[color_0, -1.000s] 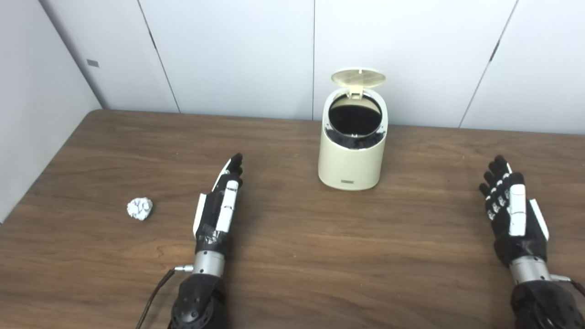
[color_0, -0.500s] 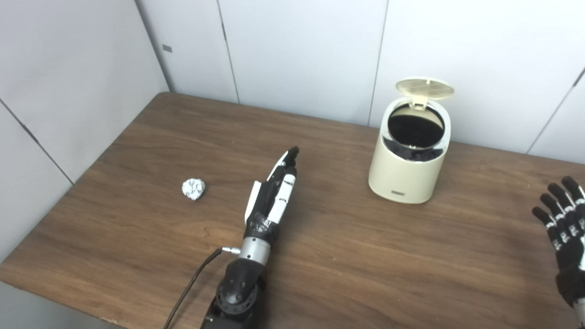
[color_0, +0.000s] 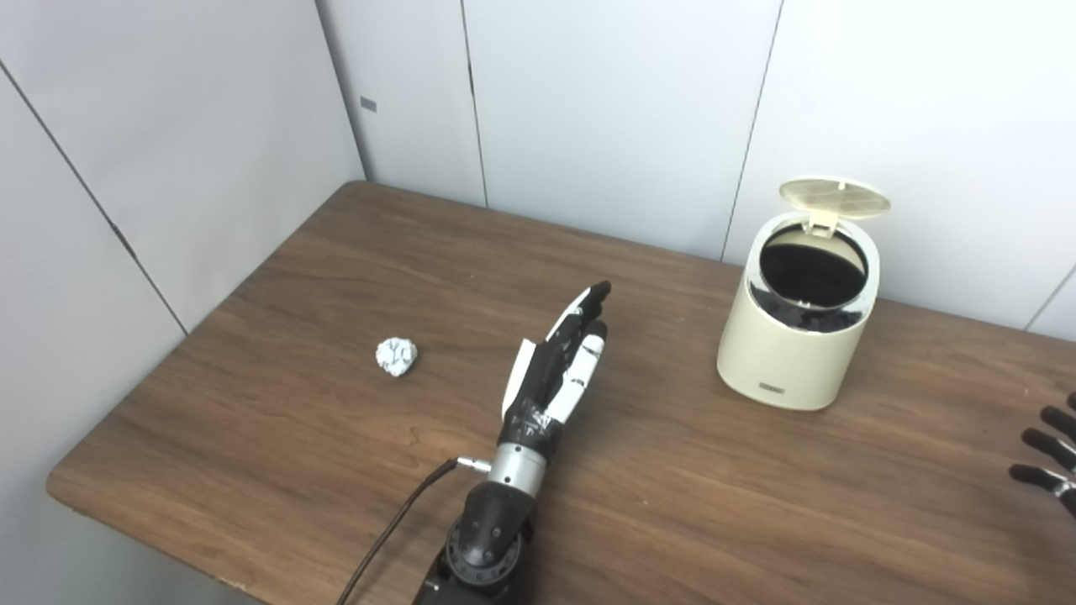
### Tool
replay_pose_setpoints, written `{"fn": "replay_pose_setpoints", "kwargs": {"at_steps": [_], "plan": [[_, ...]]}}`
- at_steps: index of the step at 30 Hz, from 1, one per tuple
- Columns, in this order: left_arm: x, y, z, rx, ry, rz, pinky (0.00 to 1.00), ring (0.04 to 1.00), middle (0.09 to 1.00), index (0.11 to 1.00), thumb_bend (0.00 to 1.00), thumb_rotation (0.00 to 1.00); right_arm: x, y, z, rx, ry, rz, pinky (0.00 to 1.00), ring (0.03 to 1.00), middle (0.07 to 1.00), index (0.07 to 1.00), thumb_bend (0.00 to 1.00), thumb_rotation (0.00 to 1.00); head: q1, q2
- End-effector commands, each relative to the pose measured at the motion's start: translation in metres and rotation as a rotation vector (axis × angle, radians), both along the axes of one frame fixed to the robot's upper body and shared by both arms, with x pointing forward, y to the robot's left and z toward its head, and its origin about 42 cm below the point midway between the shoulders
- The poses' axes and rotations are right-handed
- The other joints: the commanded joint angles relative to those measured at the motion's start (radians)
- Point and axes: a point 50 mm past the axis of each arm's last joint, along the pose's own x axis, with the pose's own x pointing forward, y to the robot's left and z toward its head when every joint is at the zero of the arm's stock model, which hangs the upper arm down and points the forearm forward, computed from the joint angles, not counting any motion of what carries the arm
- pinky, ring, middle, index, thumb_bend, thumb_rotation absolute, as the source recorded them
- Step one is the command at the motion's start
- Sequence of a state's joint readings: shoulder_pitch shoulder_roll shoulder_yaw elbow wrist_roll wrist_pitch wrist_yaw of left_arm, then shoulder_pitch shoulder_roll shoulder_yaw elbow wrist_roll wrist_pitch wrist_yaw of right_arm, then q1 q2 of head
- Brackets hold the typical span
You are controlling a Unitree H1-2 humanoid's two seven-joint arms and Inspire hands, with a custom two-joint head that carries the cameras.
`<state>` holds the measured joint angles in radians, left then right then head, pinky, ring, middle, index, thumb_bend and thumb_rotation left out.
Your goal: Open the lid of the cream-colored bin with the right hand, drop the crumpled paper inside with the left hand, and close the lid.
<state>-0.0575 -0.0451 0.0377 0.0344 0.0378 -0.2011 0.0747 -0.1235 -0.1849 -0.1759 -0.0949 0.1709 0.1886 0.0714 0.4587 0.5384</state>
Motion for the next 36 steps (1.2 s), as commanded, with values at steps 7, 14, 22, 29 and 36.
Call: {"fn": "replay_pose_setpoints", "kwargs": {"at_steps": [7, 14, 22, 29, 36], "plan": [[-0.008, -0.008, -0.014, 0.008, 0.057, 0.000, 0.97, 0.968, 0.964, 0.936, 0.43, 0.79, 0.005, 0.001, 0.019, -0.012, -0.080, 0.004, 0.51, 0.720, 0.772, 0.778, 0.51, 0.88, -0.031, 0.025], [-0.006, 0.006, 0.005, 0.092, 0.067, 0.064, 0.96, 0.968, 0.960, 0.933, 0.40, 0.55, 0.003, 0.007, 0.018, -0.013, -0.078, 0.009, 0.54, 0.741, 0.790, 0.771, 0.52, 0.88, -0.048, 0.033], [-0.006, 0.026, 0.051, 0.101, 0.049, 0.161, 0.92, 0.931, 0.923, 0.902, 0.59, 0.23, 0.002, 0.009, 0.020, -0.026, -0.071, 0.005, 0.70, 0.834, 0.857, 0.833, 0.58, 0.89, -0.059, 0.045], [-0.006, 0.039, 0.091, 0.214, 0.003, 0.182, 0.84, 0.872, 0.884, 0.885, 0.80, 0.22, 0.000, 0.011, 0.023, -0.016, -0.076, 0.009, 0.74, 0.859, 0.881, 0.861, 0.57, 0.89, -0.057, 0.047], [-0.004, 0.063, 0.115, 0.357, -0.018, 0.204, 0.88, 0.891, 0.890, 0.889, 0.85, 0.17, -0.001, 0.013, 0.028, -0.037, -0.068, 0.006, 0.80, 0.886, 0.899, 0.891, 0.58, 0.92, -0.056, 0.048]]}}
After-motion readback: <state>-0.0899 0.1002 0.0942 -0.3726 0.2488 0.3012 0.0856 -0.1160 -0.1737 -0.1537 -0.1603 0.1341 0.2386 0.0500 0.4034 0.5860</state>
